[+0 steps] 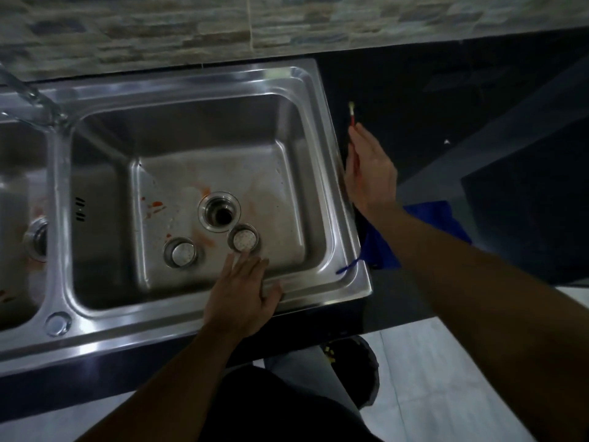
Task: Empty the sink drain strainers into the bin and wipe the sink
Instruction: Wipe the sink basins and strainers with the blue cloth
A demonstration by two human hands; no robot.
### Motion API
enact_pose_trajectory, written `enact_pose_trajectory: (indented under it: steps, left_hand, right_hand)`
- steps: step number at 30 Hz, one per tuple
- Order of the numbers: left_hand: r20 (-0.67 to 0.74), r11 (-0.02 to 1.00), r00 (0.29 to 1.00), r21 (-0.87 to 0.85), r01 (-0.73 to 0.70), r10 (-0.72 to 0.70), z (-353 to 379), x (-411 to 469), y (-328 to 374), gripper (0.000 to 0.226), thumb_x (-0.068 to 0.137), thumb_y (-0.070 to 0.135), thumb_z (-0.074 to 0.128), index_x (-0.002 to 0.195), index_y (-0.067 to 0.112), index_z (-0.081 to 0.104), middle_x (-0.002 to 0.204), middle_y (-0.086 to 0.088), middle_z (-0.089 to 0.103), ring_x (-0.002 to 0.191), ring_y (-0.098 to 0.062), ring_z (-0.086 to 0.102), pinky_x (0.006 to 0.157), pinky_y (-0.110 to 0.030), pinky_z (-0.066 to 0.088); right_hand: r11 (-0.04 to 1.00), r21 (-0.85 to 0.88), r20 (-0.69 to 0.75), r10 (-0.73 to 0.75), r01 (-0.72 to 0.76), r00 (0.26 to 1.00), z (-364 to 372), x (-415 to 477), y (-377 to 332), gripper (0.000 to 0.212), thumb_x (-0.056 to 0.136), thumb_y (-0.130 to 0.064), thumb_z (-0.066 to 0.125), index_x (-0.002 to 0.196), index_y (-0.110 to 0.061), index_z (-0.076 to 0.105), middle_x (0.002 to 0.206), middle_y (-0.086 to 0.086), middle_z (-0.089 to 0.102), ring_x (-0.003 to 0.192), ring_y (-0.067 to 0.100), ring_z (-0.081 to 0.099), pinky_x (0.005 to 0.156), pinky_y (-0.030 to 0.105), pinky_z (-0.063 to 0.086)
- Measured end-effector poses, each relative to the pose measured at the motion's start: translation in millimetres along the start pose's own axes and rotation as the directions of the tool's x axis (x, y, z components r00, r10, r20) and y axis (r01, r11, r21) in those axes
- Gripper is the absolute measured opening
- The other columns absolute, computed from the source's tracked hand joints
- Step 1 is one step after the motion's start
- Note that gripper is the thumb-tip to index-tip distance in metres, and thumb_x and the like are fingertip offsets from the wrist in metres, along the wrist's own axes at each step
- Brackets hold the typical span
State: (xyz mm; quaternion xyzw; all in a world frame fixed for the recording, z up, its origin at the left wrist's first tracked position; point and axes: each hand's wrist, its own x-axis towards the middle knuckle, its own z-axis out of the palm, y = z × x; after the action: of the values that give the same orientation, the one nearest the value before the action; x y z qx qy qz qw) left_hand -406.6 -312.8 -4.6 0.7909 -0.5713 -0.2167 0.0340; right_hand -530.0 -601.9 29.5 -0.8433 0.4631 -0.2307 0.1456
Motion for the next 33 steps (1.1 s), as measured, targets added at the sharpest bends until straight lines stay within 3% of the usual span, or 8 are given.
enact_pose_trajectory:
  steps: [5, 8, 12, 18, 21, 24, 28, 33]
  left_hand:
    - [-0.088, 0.999, 0.996, -0.047, 0.008, -0.012, -5.3, -1.7, 3.5, 0.054, 0.092, 0.052, 0.043, 0.123, 0.015, 0.067, 0.130, -0.011, 0.068, 0.137, -0.027, 0.052, 0.125, -0.036, 0.020]
    - [-0.120, 1.000, 0.993, 0.004, -0.017, 0.017, -9.5, -1.9, 6.9, 0.046, 0.089, 0.049, 0.047, 0.108, 0.015, 0.071, 0.117, -0.013, 0.073, 0.124, -0.030, 0.061, 0.120, -0.029, 0.015]
    - [-0.028, 0.998, 1.000, -0.061, 0.000, -0.002, -6.9, -0.5, 4.1, 0.047, 0.094, 0.051, 0.043, 0.117, 0.019, 0.068, 0.126, -0.007, 0.070, 0.136, -0.020, 0.052, 0.127, -0.036, 0.017]
    - [0.001, 0.997, 1.000, -0.076, 0.004, -0.004, -2.8, 0.6, 0.4, 0.047, 0.095, 0.053, 0.039, 0.115, 0.022, 0.069, 0.124, -0.003, 0.071, 0.139, -0.016, 0.048, 0.128, -0.037, 0.016]
    - [0.007, 0.997, 1.000, -0.082, 0.004, -0.003, -5.4, 0.0, 2.0, 0.048, 0.095, 0.052, 0.039, 0.115, 0.020, 0.069, 0.125, -0.003, 0.071, 0.140, -0.016, 0.048, 0.127, -0.038, 0.019]
    - [0.004, 0.996, 1.000, -0.089, -0.004, 0.004, -8.5, 0.2, 3.2, 0.047, 0.096, 0.048, 0.040, 0.116, 0.018, 0.069, 0.127, -0.003, 0.070, 0.140, -0.017, 0.048, 0.127, -0.034, 0.018]
    - [0.012, 0.992, 1.000, -0.129, 0.016, -0.014, -11.3, 0.2, 5.0, 0.054, 0.094, 0.050, 0.030, 0.117, 0.017, 0.067, 0.127, -0.003, 0.068, 0.141, -0.016, 0.046, 0.125, -0.030, 0.020]
    - [-0.005, 0.971, 0.999, -0.234, 0.049, -0.052, -18.9, 0.5, 9.7, 0.050, 0.093, 0.044, 0.041, 0.119, 0.012, 0.069, 0.127, -0.007, 0.067, 0.129, -0.026, 0.055, 0.116, -0.034, 0.035]
  right_hand:
    - [0.954, -0.170, 0.187, -0.213, 0.245, 0.959, -2.3, 33.6, 45.2, 0.045, 0.100, -0.008, 0.050, 0.145, -0.010, 0.050, 0.151, 0.009, 0.050, 0.124, 0.027, 0.061, 0.097, 0.041, 0.055]
    - [0.916, -0.201, 0.275, -0.288, 0.348, 0.917, -4.6, 50.4, 56.1, 0.045, 0.098, -0.005, 0.055, 0.142, -0.008, 0.052, 0.149, 0.012, 0.051, 0.130, 0.031, 0.057, 0.099, 0.049, 0.055]
    - [0.897, -0.225, 0.342, -0.292, 0.380, 0.893, -2.4, 62.3, 51.8, 0.046, 0.095, -0.003, 0.059, 0.140, -0.004, 0.053, 0.150, 0.017, 0.049, 0.136, 0.035, 0.050, 0.107, 0.049, 0.047]
    - [0.926, -0.205, 0.375, -0.224, 0.316, 0.899, 8.8, 64.9, 44.9, 0.048, 0.101, -0.011, 0.051, 0.149, -0.007, 0.044, 0.156, 0.013, 0.041, 0.143, 0.030, 0.040, 0.119, 0.043, 0.034]
    - [0.945, -0.171, 0.385, -0.197, 0.279, 0.902, 8.0, 59.6, 41.1, 0.056, 0.097, 0.000, 0.056, 0.150, -0.002, 0.040, 0.158, 0.016, 0.036, 0.145, 0.032, 0.037, 0.121, 0.042, 0.031]
    - [0.970, -0.101, 0.352, -0.174, 0.222, 0.920, 0.9, 52.5, 39.9, 0.063, 0.092, 0.007, 0.055, 0.152, -0.004, 0.037, 0.160, 0.012, 0.035, 0.147, 0.029, 0.035, 0.120, 0.045, 0.034]
    - [0.997, 0.004, 0.246, -0.076, 0.078, 0.966, -11.2, 22.2, 39.8, 0.056, 0.093, 0.010, 0.049, 0.147, -0.002, 0.045, 0.157, 0.013, 0.041, 0.148, 0.025, 0.035, 0.118, 0.044, 0.037]
    - [0.998, 0.062, 0.196, -0.028, 0.016, 0.980, -45.0, -36.1, 50.0, 0.052, 0.092, 0.001, 0.053, 0.143, -0.010, 0.053, 0.153, 0.008, 0.046, 0.141, 0.022, 0.044, 0.115, 0.043, 0.041]
